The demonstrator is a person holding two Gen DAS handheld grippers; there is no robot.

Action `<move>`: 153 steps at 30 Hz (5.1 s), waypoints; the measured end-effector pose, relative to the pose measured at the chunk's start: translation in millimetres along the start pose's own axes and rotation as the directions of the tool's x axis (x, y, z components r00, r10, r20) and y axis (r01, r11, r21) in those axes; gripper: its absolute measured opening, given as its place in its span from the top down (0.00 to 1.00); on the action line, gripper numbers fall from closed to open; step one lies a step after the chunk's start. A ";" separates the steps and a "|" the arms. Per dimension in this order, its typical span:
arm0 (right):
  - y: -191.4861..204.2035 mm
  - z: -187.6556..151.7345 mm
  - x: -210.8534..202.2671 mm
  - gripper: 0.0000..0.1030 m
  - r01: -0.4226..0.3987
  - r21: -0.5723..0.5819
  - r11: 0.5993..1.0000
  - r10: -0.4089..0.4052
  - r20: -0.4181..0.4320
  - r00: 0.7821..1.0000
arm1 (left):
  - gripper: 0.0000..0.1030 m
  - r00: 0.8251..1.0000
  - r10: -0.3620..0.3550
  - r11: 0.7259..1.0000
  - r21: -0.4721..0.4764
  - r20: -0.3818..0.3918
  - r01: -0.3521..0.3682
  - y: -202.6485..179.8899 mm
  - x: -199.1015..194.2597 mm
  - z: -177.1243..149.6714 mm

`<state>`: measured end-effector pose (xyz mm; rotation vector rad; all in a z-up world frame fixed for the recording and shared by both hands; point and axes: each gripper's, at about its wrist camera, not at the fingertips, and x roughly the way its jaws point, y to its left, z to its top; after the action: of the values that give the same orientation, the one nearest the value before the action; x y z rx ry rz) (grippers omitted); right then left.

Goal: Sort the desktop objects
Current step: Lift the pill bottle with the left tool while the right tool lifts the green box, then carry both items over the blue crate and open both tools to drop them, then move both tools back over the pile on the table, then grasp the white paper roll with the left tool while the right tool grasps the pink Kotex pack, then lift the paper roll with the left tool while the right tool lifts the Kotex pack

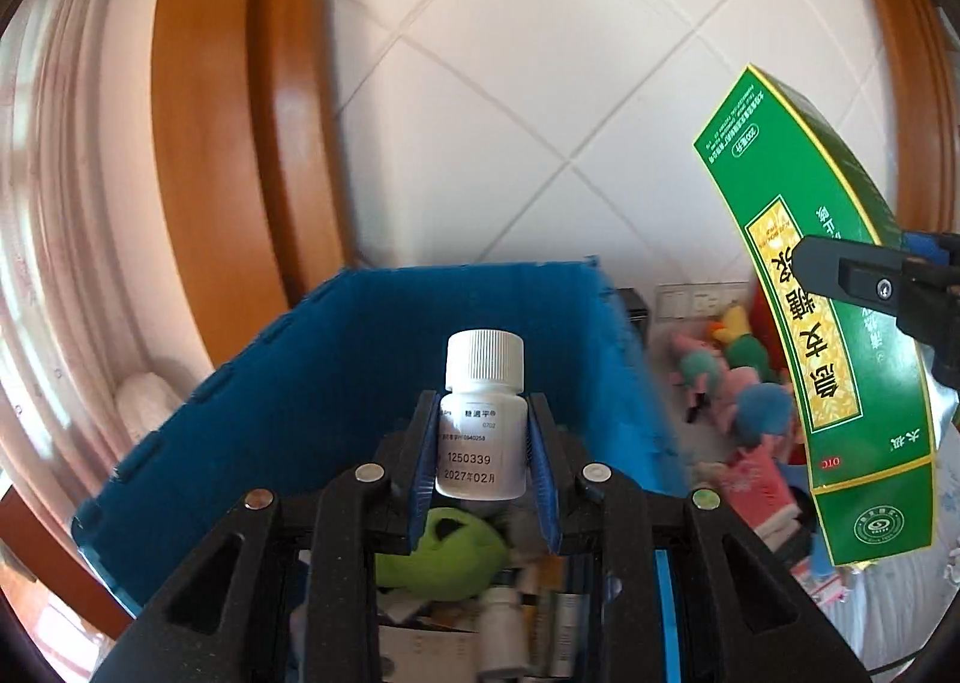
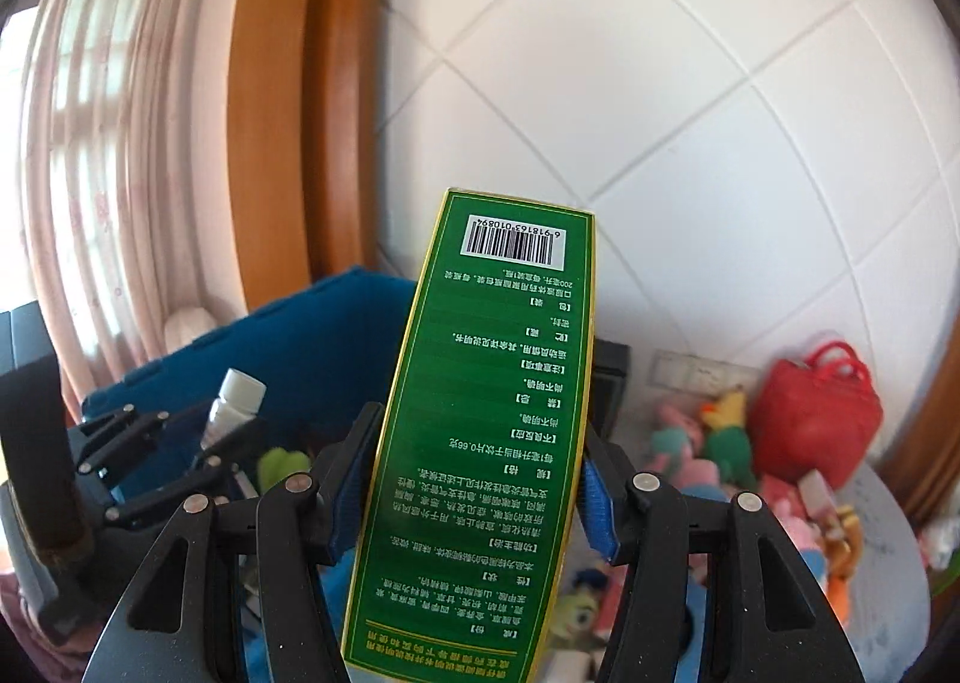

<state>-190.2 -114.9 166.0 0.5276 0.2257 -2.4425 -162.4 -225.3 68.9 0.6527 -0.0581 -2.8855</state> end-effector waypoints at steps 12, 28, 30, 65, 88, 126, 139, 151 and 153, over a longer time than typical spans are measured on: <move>96.5 38.6 114.0 0.44 0.008 -0.124 0.992 -0.026 -0.141 0.990 | 0.73 0.986 0.053 0.995 -0.079 -0.156 -0.066 94.3 73.7 21.2; 126.2 22.0 162.9 0.28 0.152 -0.301 0.942 -0.197 -0.126 0.972 | 0.43 0.978 0.059 0.991 -0.109 -0.199 -0.082 114.2 90.9 20.6; 126.6 22.3 159.7 0.17 0.151 -0.304 0.941 -0.193 -0.111 0.975 | 0.41 0.980 0.067 0.990 -0.111 -0.188 -0.089 114.6 87.4 20.1; -63.0 -94.4 -89.7 0.00 0.406 0.014 0.914 -0.402 0.171 0.899 | 0.26 0.981 -0.156 0.983 -0.084 0.115 0.166 -55.5 -52.4 -10.7; -341.4 -301.5 -108.7 0.00 0.567 0.188 0.802 -0.477 -0.369 0.798 | 0.26 0.914 -0.171 0.983 0.002 -0.367 0.185 -259.0 80.3 -146.8; -320.1 -363.7 68.1 0.00 0.347 0.355 0.868 -0.053 -0.629 0.776 | 0.55 0.728 -0.187 0.975 -0.033 -0.660 0.221 -275.6 171.7 -265.8; -333.0 -378.1 59.6 0.20 0.380 0.355 0.854 -0.058 -0.661 0.748 | 0.56 0.725 -0.202 0.975 -0.062 -0.658 0.215 -266.2 170.5 -259.3; -325.5 -375.4 33.3 0.26 0.353 0.319 0.879 -0.073 -0.642 0.763 | 0.56 0.797 -0.201 0.973 -0.019 -0.569 0.232 -266.4 116.7 -239.2; -324.0 -375.0 24.7 0.26 0.355 0.315 0.880 -0.082 -0.636 0.768 | 0.56 0.812 -0.198 0.973 -0.010 -0.550 0.231 -264.5 106.7 -234.0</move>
<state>-286.9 234.3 -173.1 1.5769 0.0108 -2.4721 -201.0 15.2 -208.1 1.5661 0.0136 -2.7780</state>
